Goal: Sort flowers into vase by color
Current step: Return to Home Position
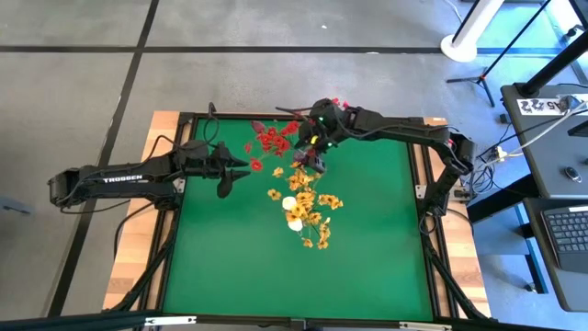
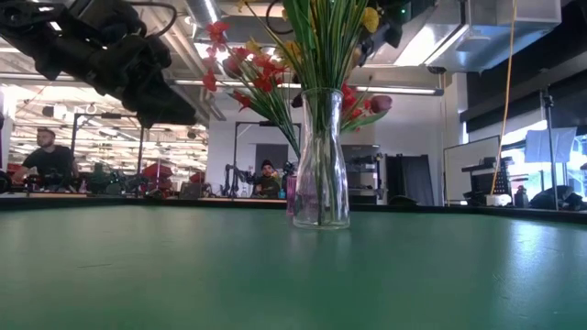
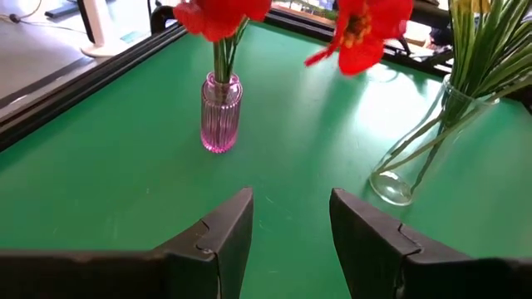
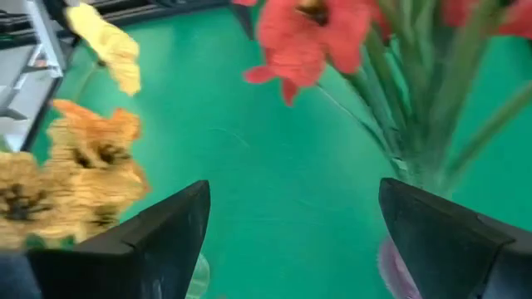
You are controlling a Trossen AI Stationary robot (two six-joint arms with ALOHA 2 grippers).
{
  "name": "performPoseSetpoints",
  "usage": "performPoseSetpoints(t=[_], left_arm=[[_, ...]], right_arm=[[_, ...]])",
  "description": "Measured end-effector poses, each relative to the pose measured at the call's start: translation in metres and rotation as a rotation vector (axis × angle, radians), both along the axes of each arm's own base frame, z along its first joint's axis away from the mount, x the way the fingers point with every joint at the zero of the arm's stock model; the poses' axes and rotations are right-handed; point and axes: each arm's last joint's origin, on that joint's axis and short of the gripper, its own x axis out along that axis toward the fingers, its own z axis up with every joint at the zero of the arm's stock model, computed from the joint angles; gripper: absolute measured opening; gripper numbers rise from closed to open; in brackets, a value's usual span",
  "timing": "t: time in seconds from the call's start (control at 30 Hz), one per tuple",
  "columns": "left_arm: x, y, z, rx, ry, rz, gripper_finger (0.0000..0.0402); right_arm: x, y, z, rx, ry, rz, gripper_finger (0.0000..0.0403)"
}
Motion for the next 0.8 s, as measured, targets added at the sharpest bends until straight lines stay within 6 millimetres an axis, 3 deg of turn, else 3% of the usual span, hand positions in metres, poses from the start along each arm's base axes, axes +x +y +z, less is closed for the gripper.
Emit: performPoseSetpoints(t=[0.23, 0.47, 0.8], left_arm=[[0.0015, 0.0008, 0.0041, -0.007, -0.047, 0.017, 0.0156], [0.0003, 0.0057, 0.0054, 0.059, -0.04, 0.174, 0.0156], [0.0003, 0.0058, 0.0054, 0.061, -0.039, 0.179, 0.0156]], right_arm=[[0.002, -0.0003, 0.0025, -0.001, -0.035, 0.01, 0.0346], [0.0038, 0.0017, 0.0058, 0.058, -0.088, 0.079, 0.0346], [0.0036, 0.0063, 0.0095, 0.176, -0.153, 0.237, 0.0346]])
